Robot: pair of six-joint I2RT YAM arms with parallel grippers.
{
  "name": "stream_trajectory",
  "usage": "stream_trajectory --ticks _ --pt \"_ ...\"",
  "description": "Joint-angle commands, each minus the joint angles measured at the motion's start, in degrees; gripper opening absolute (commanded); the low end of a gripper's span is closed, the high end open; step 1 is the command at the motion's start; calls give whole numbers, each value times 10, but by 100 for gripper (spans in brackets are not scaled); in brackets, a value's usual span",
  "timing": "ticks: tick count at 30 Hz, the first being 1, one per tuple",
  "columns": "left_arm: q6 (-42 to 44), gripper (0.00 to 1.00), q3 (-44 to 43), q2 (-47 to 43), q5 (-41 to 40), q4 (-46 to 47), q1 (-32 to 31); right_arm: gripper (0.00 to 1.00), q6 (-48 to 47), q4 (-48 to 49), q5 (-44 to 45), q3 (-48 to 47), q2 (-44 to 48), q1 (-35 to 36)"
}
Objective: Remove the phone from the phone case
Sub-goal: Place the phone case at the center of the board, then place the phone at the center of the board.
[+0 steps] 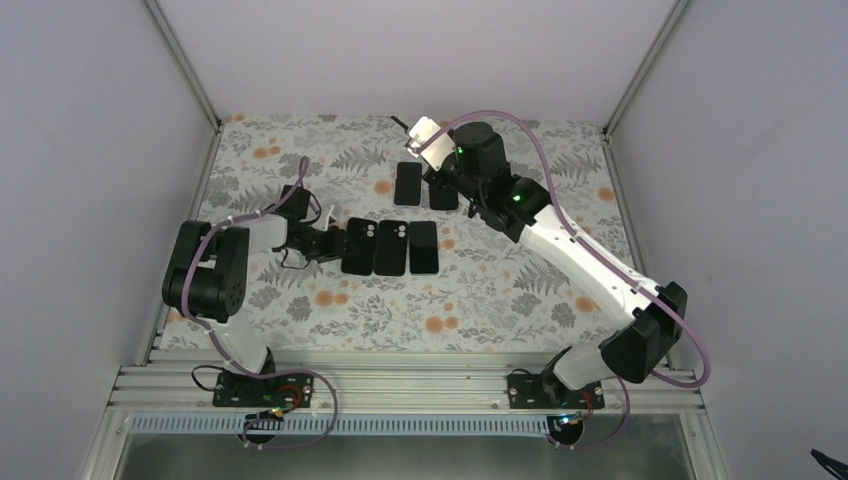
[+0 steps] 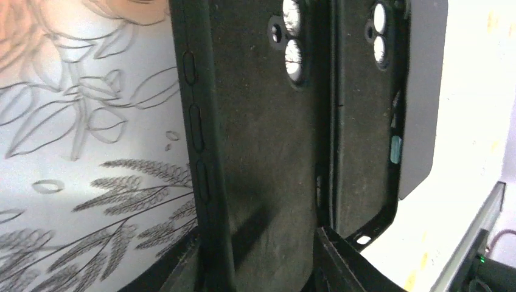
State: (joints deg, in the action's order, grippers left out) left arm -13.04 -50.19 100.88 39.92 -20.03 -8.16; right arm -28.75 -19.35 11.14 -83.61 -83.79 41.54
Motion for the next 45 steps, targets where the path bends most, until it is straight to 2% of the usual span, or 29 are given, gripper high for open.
stream_trajectory --ticks 1,3,6,9,11,15,19,28,39,45 --pt "-14 45 21 -28 -49 3 1 4 11 27 -3 -7 2 -3" --pt "-15 53 22 -43 -60 -2 1 4 10 27 -4 -6 3 -3" --pt "-19 73 16 -62 -80 -20 6 4 8 27 -4 -7 5 -3" --pt "-7 84 -12 -76 -109 -45 10 4 4 27 -7 -8 7 -3" --pt "2 88 -43 -85 -106 -62 18 4 -1 29 -8 -9 9 -3" --pt "-6 90 -120 -112 -60 -75 37 4 -11 33 -7 -10 11 -2" --pt "-42 90 -165 -167 -26 -35 37 4 -27 35 -1 -20 13 6" --pt "-127 90 -275 -200 45 31 37 4 -119 91 78 10 23 50" --pt "-357 93 -219 -195 148 210 28 4 -278 242 206 68 3 126" --pt "-398 94 -192 -187 175 243 27 4 -377 337 254 114 -11 174"
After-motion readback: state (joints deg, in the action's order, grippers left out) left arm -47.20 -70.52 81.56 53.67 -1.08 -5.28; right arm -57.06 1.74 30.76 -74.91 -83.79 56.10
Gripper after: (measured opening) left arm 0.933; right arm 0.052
